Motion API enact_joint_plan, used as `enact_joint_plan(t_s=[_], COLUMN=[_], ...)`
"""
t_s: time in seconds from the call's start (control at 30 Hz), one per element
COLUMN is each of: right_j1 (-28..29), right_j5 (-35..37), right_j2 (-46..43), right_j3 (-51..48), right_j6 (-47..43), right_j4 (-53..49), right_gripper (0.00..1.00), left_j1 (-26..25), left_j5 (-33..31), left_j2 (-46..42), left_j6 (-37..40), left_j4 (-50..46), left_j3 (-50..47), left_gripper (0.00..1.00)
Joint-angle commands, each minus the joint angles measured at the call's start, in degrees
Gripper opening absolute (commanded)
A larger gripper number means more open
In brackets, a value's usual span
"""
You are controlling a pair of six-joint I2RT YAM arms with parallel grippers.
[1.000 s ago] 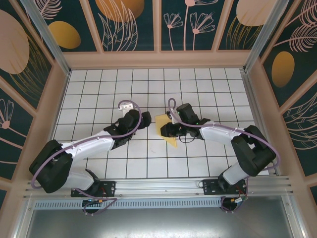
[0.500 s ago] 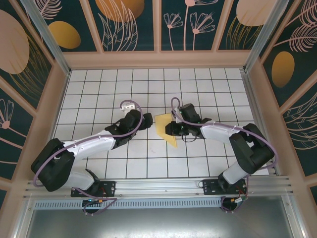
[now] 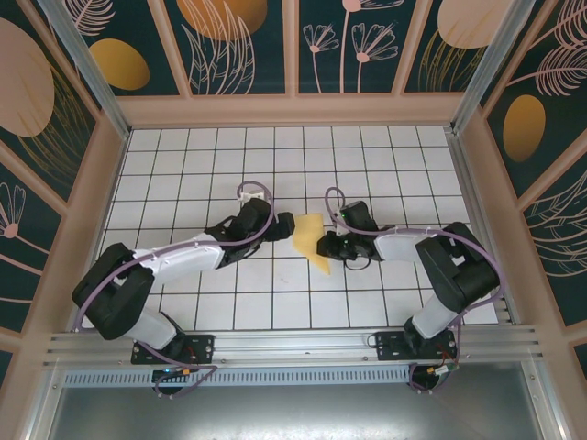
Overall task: Fold a paper plane with a square sheet of paper (pick it up from the middle)
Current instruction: Fold the wing for the fifth time at the center of the table.
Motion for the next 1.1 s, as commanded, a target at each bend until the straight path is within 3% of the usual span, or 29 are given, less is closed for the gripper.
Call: enact_joint_plan(t_s=[0.0, 0.43, 1.07], right_j1=[-1.89, -6.09, -6.24], right_j5=[-1.55, -7.44, -7.94], right_j2=[1.33, 2.06, 3.59], right_j3=[-2.36, -8.16, -7.99], right_j6=[2.35, 6.07, 6.06], right_j4=[4.17, 12.74, 13.19], right_gripper=[0.15, 0.15, 0.15], left_j1=[0.56, 1.86, 2.09], left_j5=[7.77, 19.69, 25.32], left_j2=[3.3, 10.56, 18.44], left_j6=[-0.17, -6.79, -7.89], left_j4=[1.2, 6.36, 8.33], left_j3=[3.09, 5.68, 8.53], left_gripper=[0.9, 0.79, 0.65])
